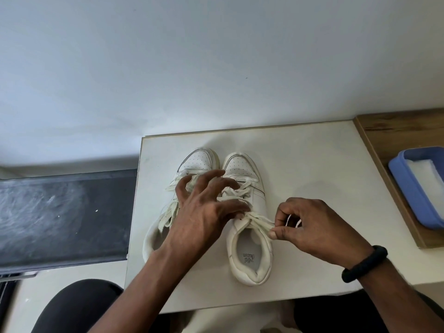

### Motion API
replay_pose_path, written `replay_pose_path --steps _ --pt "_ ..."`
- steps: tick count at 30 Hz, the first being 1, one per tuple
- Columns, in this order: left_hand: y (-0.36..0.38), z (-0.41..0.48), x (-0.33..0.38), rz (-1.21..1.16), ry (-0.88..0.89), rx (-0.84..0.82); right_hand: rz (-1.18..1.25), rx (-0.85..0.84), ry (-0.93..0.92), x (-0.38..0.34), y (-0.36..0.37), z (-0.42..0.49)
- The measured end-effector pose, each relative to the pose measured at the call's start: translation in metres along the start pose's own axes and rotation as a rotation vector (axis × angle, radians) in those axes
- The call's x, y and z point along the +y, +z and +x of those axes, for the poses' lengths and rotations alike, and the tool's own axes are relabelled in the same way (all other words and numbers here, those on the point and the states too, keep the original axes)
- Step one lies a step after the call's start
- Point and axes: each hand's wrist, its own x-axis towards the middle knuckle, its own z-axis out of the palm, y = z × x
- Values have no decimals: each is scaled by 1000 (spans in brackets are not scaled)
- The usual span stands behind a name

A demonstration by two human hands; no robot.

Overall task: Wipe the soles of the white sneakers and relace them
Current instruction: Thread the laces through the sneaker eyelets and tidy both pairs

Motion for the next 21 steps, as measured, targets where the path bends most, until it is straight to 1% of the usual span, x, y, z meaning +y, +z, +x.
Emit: replay_pose_path --steps 3,7,10,15,19,20,21 --pt "2 0 -1 -32 -2 11 1 3 25 -1 3 0" --pt "3 0 -2 -44 -17 8 84 62 48 -6 4 0" --pt "5 -1 -1 -10 -10 5 24 65 24 -8 8 0" --pt "3 0 0 37 -40 68 -34 37 -51 -8 16 0" --pt "-1 0 0 134 -84 61 -9 6 -29 -4 13 0" --pt "-2 0 -2 155 -106 70 29 38 -21 -5 13 0" --pt "-4 0 -4 167 -137 85 79 109 -28 -8 13 0"
